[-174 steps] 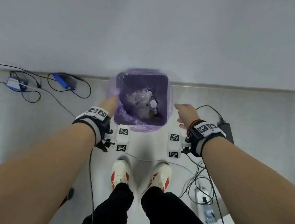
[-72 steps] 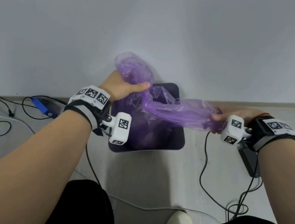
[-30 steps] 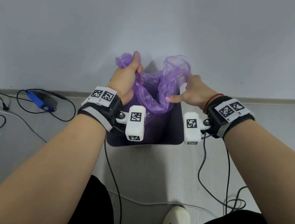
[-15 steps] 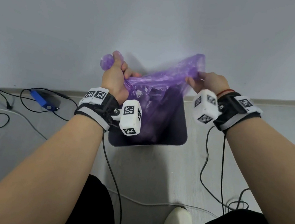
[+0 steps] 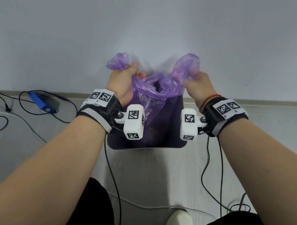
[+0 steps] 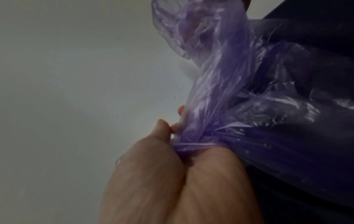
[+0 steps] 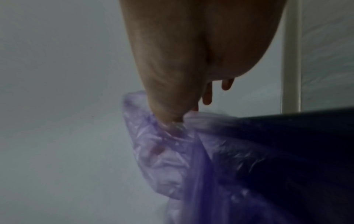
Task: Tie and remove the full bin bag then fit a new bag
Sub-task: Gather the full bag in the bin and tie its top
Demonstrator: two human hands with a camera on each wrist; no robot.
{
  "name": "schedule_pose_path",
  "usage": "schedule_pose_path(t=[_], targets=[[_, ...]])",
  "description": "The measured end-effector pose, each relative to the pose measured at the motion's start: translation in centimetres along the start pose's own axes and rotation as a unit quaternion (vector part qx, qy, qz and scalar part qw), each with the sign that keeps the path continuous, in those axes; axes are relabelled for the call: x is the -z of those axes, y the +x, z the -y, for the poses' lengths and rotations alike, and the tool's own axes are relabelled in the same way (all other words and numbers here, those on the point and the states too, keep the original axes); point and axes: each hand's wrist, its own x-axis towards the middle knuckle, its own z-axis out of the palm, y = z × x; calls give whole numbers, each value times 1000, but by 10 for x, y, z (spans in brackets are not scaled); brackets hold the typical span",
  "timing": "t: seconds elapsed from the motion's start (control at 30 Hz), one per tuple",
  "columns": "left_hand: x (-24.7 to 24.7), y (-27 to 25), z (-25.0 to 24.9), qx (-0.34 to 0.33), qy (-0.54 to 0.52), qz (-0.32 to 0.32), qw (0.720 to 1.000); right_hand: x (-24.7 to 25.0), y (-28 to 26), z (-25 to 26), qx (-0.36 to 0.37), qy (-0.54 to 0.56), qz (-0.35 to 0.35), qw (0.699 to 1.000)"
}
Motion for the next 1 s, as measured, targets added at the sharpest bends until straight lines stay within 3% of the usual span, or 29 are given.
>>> schedule_pose_path(t=[0.07,0.1,0.17,0.2,0.3,0.37,0.43,0.53,0.63,0.7,0.8,0.9,1.0], targets=[[-4,-4,0,0,-13,14,1000,-8,-13,20,-33,202,16,979],[-6,-6,0,3,-16,14,1000,-10,-18,26,-54,308,43,949],[-6,-6,-1,10,-39,-6,999,-6,-21,35,-94,425,67,898],[-3,-5,-2,14,-62,-21,998,-3,-19,37,-109,454,46,883],[11,3,-5,29,-112,-62,991,-1,-7,24,-169,404,-68,897],[16,8,-5,28,-80,-73,994,-2,-2,17,-184,361,-95,909],[15,10,-4,30,-31,-94,995,-4,-2,16,-184,377,-79,904],[13,12,-1,29,28,-90,995,2,-4,21,-173,433,2,885],[13,3,-3,8,107,-4,994,10,3,13,-158,387,51,907],[14,-1,-2,0,149,17,989,10,-1,11,-162,313,72,933],[17,0,8,26,207,13,978,7,-9,12,-128,185,27,974],[14,-3,10,-26,255,-6,967,3,-7,10,-99,270,-16,958],[12,2,12,-57,299,-26,952,-1,-10,19,-93,343,-11,935]])
